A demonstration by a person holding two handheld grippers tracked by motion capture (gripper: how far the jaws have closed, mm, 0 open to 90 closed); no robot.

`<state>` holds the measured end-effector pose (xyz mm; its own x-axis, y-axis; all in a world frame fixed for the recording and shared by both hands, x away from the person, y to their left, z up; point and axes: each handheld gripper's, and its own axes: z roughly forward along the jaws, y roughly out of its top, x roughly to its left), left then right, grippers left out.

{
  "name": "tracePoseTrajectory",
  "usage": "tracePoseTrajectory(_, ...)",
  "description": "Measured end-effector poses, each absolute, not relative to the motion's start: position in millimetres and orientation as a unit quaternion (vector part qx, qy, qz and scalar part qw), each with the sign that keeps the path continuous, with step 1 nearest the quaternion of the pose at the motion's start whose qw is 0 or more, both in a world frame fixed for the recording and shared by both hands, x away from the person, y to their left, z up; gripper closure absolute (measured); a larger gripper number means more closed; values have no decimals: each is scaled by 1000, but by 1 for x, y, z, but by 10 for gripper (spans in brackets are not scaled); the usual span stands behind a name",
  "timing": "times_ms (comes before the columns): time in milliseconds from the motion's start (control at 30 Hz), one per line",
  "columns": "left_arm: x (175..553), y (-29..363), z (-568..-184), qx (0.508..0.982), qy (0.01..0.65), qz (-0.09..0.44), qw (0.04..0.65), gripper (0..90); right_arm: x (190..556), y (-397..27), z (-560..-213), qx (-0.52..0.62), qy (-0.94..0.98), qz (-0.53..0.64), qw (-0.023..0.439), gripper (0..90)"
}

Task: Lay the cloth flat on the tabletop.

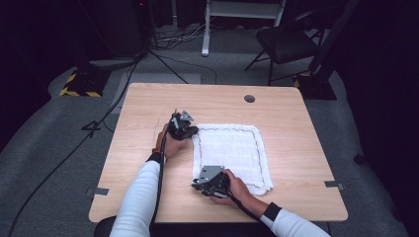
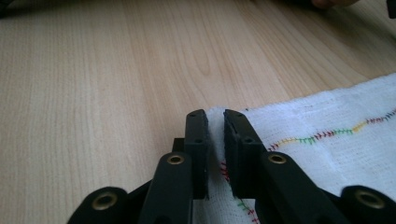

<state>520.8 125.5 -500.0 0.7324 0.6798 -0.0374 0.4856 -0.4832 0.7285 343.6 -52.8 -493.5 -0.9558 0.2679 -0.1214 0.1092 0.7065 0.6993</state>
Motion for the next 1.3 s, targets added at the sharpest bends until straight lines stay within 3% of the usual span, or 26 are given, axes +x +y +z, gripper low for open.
tracePoseTrajectory(1300,500,184,-484,817,395,146,394,857,340,-28,-469,45,907,403,115,853)
